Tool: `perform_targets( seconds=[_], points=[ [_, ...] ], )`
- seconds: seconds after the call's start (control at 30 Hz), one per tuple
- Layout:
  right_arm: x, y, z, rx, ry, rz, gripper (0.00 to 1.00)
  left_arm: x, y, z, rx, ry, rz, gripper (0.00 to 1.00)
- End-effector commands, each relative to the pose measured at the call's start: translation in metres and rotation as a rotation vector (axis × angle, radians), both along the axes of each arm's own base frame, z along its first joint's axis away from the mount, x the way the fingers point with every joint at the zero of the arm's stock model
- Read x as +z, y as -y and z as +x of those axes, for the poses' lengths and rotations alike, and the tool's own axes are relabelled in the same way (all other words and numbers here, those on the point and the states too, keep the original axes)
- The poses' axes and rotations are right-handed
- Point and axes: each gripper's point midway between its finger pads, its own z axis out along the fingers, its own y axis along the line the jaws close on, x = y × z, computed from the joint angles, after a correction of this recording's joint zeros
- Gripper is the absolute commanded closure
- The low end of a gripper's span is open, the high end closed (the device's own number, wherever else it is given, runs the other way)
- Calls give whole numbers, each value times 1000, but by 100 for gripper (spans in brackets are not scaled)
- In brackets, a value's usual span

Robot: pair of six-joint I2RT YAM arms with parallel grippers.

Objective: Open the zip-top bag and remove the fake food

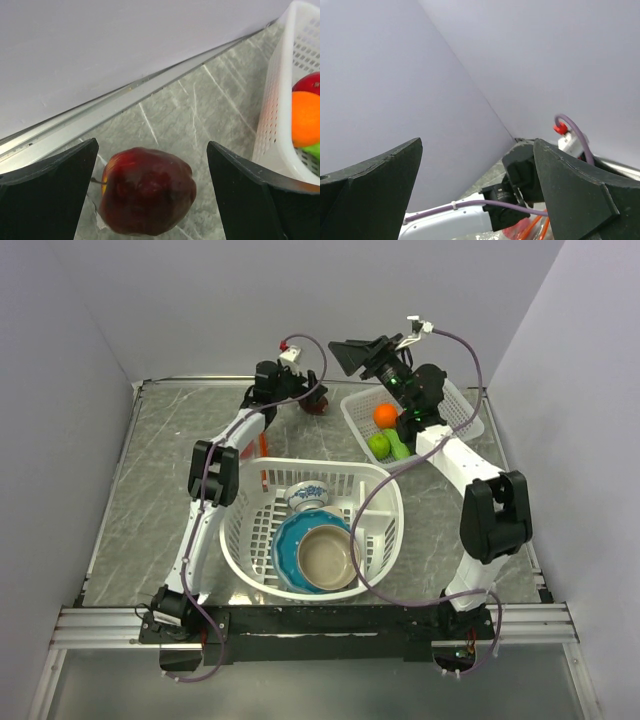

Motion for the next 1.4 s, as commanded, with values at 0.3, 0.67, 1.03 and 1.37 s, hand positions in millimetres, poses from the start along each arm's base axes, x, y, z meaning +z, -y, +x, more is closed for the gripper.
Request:
perform_targets(
  seconds=[0.3,0.67,1.03,1.37],
  points=[
    [16,20,-12,-60,50,-29,0,-7,42,-35,-176,22,139,3],
    [13,27,-9,-80,31,-34,0,-22,44,-51,-232,-9,240,3],
    [15,34,-13,-95,21,-36,0,-31,33,-65,-246,-43,322,69],
    [2,54,-2,-183,-17,-57,0,113,-6,-64,-102,137,251,99]
  ],
)
